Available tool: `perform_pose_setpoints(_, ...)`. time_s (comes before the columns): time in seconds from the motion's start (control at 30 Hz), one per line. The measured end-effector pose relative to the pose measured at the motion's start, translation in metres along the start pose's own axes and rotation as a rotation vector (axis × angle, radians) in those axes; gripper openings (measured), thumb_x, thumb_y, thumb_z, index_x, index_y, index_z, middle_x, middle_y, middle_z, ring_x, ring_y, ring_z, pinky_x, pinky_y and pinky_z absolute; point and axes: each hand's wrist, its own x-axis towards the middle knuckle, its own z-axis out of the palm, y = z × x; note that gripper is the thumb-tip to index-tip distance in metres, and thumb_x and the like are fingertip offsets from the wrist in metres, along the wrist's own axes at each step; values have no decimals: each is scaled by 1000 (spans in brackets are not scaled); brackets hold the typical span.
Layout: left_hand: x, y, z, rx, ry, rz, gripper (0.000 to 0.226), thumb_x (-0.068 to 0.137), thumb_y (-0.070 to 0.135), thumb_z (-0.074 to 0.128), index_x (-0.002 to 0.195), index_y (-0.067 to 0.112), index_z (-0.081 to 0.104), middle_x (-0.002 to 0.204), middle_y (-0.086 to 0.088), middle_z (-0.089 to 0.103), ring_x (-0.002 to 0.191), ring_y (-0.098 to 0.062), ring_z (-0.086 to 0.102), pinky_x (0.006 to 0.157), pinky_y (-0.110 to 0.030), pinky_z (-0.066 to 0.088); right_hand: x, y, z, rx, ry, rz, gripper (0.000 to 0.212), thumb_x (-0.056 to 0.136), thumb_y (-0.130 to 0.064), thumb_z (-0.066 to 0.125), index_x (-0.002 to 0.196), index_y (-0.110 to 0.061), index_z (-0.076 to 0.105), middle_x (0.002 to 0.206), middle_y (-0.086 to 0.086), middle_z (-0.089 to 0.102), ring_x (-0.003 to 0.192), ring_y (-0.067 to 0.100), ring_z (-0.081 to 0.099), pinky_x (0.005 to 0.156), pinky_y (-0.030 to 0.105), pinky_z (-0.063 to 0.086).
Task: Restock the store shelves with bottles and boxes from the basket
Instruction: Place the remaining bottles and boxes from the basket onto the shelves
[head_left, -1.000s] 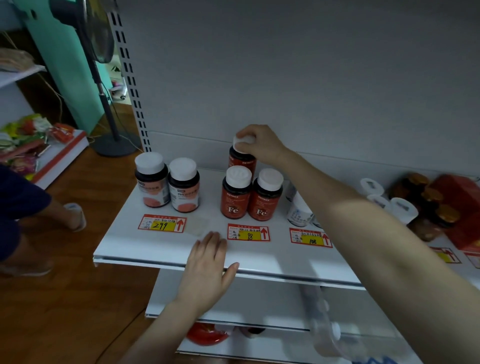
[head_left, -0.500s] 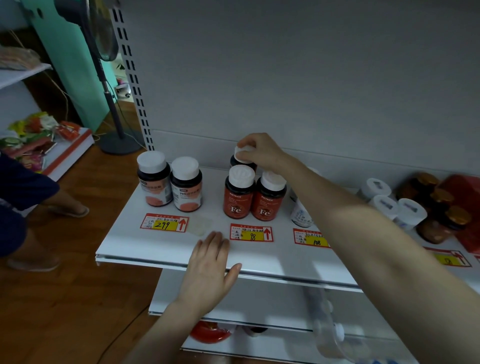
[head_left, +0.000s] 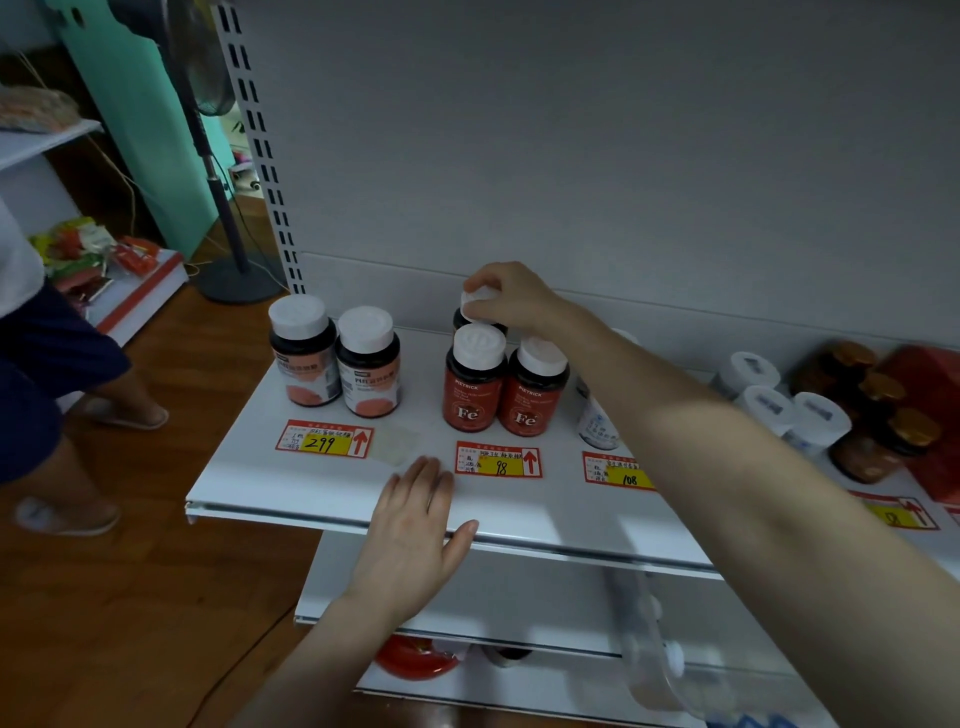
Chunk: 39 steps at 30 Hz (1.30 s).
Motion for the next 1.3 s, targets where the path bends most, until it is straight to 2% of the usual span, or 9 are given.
perform_pose_setpoints(0.13,0,0,3,17,51,19,56,86,45,38,107,-1,64,110,-20,63,111,-29,45,90,-47,49,-2,1,1,-34,1,-46,35,85,-19,63,118,-10,59,130,5,54,123,19,47,95,23,36)
perform_pose_setpoints(0.27,0,1,2,39,64,31,62,93,47,27,104,-2,65,108,-20,64,106,-33,57,88,-48,50,-7,3,0,-45,51,-46,35,89,-22,57,122,-10,57,132,5,54,124,18,47,96,22,34)
perform_pose_setpoints(0.4,3,5,-4,99,57,61,54,82,41,38,95,-1,68,100,-20,67,97,-34,65,82,-48,52,-18,6,-9,-63,205,-74,25,93,-19,51,109,-6,64,119,5,63,113,18,55,89,19,36)
perform_pose_setpoints(0.6,-7,22,-21,36,137,191,41,84,33,43,73,4,69,83,-14,69,83,-30,67,77,-39,54,-57,9,-21,-184,361,-144,22,92,-10,47,99,2,65,106,17,65,101,28,57,88,34,43)
perform_pose_setpoints(0.7,-20,33,-35,19,177,252,39,85,32,42,72,7,68,75,-8,66,73,-27,64,78,-35,45,-88,9,-20,-212,410,-133,23,92,-12,46,99,1,65,105,17,65,100,29,58,88,37,43)
perform_pose_setpoints(0.93,-71,69,-49,-13,166,383,37,85,32,42,64,12,66,59,-4,61,56,-24,57,63,-29,36,-194,13,4,-231,488,-28,24,90,-12,49,85,6,65,88,23,67,86,35,60,72,38,42)
perform_pose_setpoints(1.1,-111,104,-45,-82,76,487,37,84,32,42,58,14,59,53,-4,56,51,-26,54,51,-26,43,-292,47,27,-229,463,94,23,91,-13,50,97,1,67,100,19,68,97,33,60,80,39,45)
perform_pose_setpoints(1.2,-134,131,-39,-98,29,549,37,84,33,41,59,14,61,53,-3,56,50,-25,54,49,-24,41,-348,75,30,-252,464,200,24,92,-13,49,94,3,67,96,20,67,94,32,59,78,36,41)
perform_pose_setpoints(1.3,-148,158,-31,-153,-11,621,37,84,32,42,59,13,61,54,-4,57,50,-24,55,48,-25,43,-398,105,27,-280,485,299,26,92,-14,49,91,7,65,94,23,66,92,35,60,77,41,44)
